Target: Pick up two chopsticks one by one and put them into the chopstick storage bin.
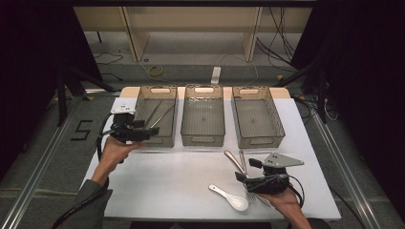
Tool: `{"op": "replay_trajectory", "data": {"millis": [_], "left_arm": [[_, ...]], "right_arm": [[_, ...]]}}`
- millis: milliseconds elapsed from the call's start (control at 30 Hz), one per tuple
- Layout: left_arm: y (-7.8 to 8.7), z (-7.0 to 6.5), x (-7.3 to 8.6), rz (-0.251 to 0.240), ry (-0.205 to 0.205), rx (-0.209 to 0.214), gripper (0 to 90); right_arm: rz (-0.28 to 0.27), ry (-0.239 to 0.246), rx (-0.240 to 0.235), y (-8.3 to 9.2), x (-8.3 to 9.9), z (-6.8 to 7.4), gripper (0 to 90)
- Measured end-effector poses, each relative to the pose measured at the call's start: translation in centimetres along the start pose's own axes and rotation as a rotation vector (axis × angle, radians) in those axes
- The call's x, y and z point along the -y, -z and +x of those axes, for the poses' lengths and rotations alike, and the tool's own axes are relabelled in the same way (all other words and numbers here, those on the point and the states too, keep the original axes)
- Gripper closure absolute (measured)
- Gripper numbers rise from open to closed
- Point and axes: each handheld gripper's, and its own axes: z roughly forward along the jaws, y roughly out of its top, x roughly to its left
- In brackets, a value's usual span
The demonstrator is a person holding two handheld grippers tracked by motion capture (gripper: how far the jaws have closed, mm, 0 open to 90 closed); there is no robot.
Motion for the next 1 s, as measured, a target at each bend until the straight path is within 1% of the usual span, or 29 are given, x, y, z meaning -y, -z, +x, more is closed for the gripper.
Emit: {"op": "replay_trajectory", "data": {"millis": [33,100,167,233,333,367,400,467,533,633,733,833,967,1000], "left_arm": [[0.1,-0.2,0.3,-0.009,-0.001,0.008,23.1],[0.1,-0.7,0.8,-0.022,-0.003,0.009,21.9],[0.1,-1.0,1.2,-0.022,-0.011,0.013,21.1],[0.2,-1.4,1.6,-0.024,-0.007,0.026,20.3],[0.3,-1.8,2.0,-0.029,-0.019,0.026,19.2],[0.4,-2.0,2.2,-0.036,-0.017,0.031,19.1],[0.5,-2.2,2.3,-0.036,-0.019,0.037,18.8],[0.5,-2.4,2.6,-0.034,-0.029,0.036,17.8],[0.6,-2.7,2.8,-0.031,-0.029,0.045,17.7],[0.5,-3.0,3.2,-0.022,-0.038,0.051,17.2],[0.5,-3.1,3.4,-0.024,-0.050,0.047,16.5],[0.7,-3.2,3.7,-0.034,-0.033,0.055,16.3],[1.0,-3.4,4.2,-0.038,-0.025,0.057,15.8],[1.1,-3.4,4.3,-0.041,-0.028,0.063,15.8]], "right_arm": [[0.002,0.000,-0.002,0.0,0.0,0.0,27.5],[0.009,0.000,-0.005,-0.1,0.0,0.0,27.6],[0.012,0.000,-0.008,-0.2,0.0,0.1,27.6],[0.017,0.006,-0.012,-0.3,0.0,0.1,27.7],[0.030,0.005,-0.016,-0.4,0.0,0.2,27.8],[0.031,0.005,-0.019,-0.5,0.0,0.2,27.9],[0.034,0.005,-0.019,-0.5,0.0,0.2,28.0],[0.044,0.005,-0.025,-0.6,0.0,0.2,28.2],[0.051,0.005,-0.028,-0.8,-0.1,0.2,28.3],[0.065,0.009,-0.041,-1.0,-0.1,0.4,28.9],[0.078,0.016,-0.050,-1.2,-0.1,0.5,29.0],[0.088,0.015,-0.055,-1.4,-0.1,0.6,29.6],[0.093,0.020,-0.066,-1.5,-0.2,0.8,30.1],[0.096,0.016,-0.068,-1.6,-0.3,0.8,30.2]]}}
